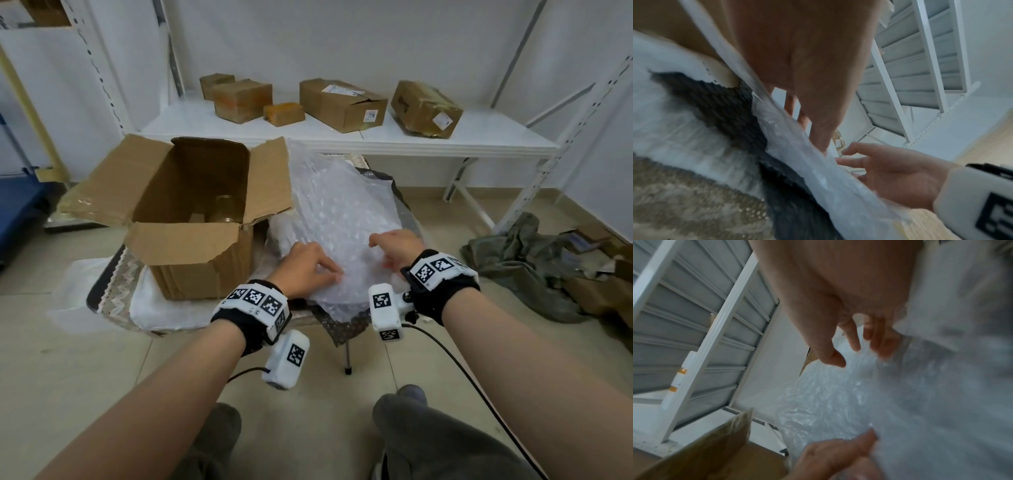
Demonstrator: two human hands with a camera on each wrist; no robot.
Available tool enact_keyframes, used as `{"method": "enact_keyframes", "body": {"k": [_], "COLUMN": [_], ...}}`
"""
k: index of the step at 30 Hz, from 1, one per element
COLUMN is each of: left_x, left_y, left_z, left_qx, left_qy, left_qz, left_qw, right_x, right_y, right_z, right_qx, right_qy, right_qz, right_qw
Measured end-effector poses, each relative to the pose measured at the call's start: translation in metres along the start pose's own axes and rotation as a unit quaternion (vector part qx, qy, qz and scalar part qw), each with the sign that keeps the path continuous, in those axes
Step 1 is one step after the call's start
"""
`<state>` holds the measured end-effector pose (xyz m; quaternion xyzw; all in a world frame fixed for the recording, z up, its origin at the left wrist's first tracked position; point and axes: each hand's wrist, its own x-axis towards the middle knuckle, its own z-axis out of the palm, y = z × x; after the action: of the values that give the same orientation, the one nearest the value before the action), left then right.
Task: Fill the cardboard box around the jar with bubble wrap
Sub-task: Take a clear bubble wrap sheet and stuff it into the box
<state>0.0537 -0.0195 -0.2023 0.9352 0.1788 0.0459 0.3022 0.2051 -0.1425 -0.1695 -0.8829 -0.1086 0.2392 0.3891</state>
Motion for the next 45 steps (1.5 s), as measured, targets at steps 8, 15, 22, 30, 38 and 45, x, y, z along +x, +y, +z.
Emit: {"method": "enact_keyframes", "body": {"k": [8, 15, 22, 30, 38, 45], "left_x": [0.002, -0.003, -0.008, -0.010, -0.014, -0.024], "left_y": [-0.009, -0.013, -0.007, -0.007, -0.004, 0.002], "left_z": [0.011, 0.006, -0.023, -0.027, -0.022, -0.022], "left_qx": [-0.061, -0.119, -0.229, -0.306, -0.418, -0.451], "left_qy": [0.083, 0.162, 0.186, 0.141, 0.168, 0.095], "left_qz": [-0.029, -0.044, -0.134, -0.157, -0.152, -0.115], "left_qw": [0.994, 0.979, 0.946, 0.928, 0.880, 0.880], "right_x": [0.018, 0.019, -0.008, -0.031, -0.029, -0.019], "right_y": [0.002, 0.007, 0.026, 0.065, 0.087, 0.108], "right_z": [-0.006, -0.016, -0.040, -0.049, -0.057, -0.068], "right_qx": [0.124, 0.273, 0.376, 0.427, 0.421, 0.412], "right_qy": [0.115, 0.139, 0.032, -0.030, -0.010, -0.025], "right_qz": [-0.021, -0.082, -0.113, -0.119, -0.119, -0.059], "right_qw": [0.985, 0.948, 0.919, 0.896, 0.899, 0.909]}}
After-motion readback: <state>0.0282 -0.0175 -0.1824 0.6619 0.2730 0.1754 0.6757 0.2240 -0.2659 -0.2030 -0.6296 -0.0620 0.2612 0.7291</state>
